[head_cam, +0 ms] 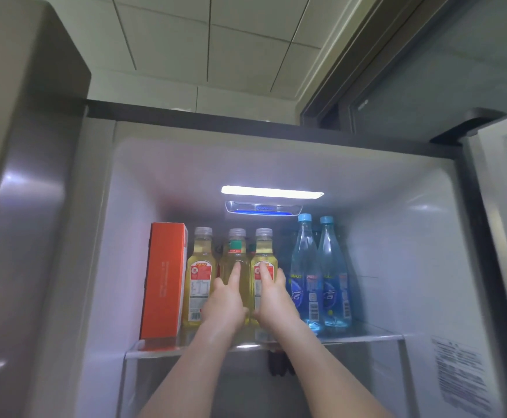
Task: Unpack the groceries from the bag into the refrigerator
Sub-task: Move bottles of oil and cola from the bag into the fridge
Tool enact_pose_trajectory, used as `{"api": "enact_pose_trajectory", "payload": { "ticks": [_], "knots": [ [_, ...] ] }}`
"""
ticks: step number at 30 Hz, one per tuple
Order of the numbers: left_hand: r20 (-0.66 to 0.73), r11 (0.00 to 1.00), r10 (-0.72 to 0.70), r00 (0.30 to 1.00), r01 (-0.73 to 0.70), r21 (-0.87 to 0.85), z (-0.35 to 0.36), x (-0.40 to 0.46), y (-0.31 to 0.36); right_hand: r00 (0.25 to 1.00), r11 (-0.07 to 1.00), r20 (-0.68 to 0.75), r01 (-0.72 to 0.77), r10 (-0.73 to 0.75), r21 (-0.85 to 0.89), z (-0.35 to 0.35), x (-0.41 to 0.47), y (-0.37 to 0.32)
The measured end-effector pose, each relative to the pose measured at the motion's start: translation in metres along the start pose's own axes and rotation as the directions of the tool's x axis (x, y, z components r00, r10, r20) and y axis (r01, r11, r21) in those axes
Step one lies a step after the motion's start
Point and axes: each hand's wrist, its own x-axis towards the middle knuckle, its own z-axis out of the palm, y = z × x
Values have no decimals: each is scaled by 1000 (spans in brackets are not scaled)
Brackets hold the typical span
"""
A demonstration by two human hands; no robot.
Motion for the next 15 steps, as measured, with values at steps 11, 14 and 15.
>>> {"api": "enact_pose_trajectory", "payload": {
  "ticks": [11,14,15],
  "knots": [
    [-208,927,185,961,-240,-287,-29,-87,8,967,978,-158,188,-201,-92,-50,-95,0],
    [-242,875,239,941,-316,-367,-33,-124,12,956,971,-216,164,-201,-175,-72,-145,3],
    [-237,854,257,937,-335,-397,-33,-136,14,957,971,-220,148,-189,-190,-79,-162,4]
  ]
}}
